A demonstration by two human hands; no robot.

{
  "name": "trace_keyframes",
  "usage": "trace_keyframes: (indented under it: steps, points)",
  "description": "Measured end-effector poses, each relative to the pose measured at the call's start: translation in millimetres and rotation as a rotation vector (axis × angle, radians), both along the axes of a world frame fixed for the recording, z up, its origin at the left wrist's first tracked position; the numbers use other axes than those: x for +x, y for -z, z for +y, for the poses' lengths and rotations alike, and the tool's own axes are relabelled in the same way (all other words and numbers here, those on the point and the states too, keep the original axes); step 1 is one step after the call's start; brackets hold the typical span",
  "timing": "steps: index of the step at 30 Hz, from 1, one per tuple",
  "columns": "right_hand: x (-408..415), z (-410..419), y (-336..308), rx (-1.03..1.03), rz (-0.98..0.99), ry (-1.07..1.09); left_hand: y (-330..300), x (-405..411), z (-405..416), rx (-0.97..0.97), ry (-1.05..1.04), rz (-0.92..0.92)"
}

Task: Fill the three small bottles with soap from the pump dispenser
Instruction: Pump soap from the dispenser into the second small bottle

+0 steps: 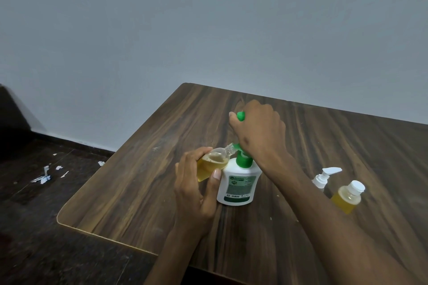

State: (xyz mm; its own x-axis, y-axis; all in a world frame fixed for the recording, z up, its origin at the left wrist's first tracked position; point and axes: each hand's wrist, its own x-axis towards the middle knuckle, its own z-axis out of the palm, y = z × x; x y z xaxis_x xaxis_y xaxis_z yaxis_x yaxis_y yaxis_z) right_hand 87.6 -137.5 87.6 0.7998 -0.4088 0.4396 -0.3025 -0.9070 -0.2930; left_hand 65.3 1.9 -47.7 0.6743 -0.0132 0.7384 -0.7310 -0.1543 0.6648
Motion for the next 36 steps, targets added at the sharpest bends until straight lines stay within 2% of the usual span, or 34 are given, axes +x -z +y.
trace_keyframes:
  steps: [36]
  points:
    - [-0.7,1.6,-0.4,-0.013,0.019,-0.026,-1.8,-1.8,-0.1,0.002,-0.002,0.015]
